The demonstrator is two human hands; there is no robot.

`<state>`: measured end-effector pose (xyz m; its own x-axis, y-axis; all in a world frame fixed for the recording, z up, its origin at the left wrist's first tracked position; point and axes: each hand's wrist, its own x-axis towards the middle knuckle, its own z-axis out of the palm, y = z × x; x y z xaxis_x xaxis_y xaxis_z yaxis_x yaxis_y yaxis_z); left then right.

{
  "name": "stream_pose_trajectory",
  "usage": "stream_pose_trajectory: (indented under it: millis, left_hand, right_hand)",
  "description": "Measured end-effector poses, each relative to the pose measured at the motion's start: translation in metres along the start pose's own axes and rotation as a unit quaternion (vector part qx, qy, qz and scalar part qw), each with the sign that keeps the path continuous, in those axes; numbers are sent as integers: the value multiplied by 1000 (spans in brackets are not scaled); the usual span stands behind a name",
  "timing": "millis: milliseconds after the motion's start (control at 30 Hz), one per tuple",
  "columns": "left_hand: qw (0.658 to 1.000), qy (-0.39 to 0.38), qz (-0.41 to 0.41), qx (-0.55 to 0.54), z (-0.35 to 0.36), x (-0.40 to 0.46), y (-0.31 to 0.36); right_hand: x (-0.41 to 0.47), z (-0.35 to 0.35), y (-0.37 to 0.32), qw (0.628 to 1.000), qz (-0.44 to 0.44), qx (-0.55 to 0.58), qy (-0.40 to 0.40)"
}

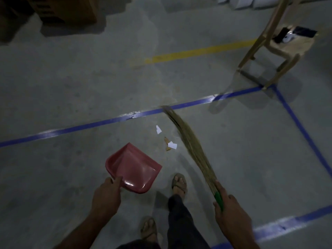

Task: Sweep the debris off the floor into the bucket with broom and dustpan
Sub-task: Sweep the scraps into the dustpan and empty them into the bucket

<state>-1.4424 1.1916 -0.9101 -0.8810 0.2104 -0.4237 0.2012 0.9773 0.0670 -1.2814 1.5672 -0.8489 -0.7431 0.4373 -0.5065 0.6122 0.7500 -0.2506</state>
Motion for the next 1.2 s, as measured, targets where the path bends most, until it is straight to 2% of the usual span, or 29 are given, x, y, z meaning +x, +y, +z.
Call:
stream_pose_trajectory:
  millis: [133,267,467,600,700,867,967,1100,1200]
  left_hand:
    - [1000,-15,-22,10,22,87,19]
    - [999,-23,-9,36,75,179,24]
    - [997,-40,-7,65,201,334,1]
    - [996,-23,33,78,241,440,-23]
    - [992,-14,87,89,242,498,-36]
    - [973,-40,192,123,237,537,-37]
    - [967,-45,218,123,240,531,-32]
    - [960,-53,232,145,250,498,-56]
    - [959,-72,225,159,266,467,-72]
  right_hand:
    - [117,7,-17,999,-3,-17,-28]
    - [234,31,-31,997,-27,-55,-39]
    - [414,121,-41,988,-83,-130,-24]
    - [486,188,-28,976,-98,-194,-36]
    - [488,223,-13,968,-104,-209,-88]
    - [425,255,5,968,-108,-182,-132]
    - [386,251,12,973,-85,-135,-166]
    - [337,236,39,992,-5,-16,-128]
    - [318,234,66,990,56,-2,-132]
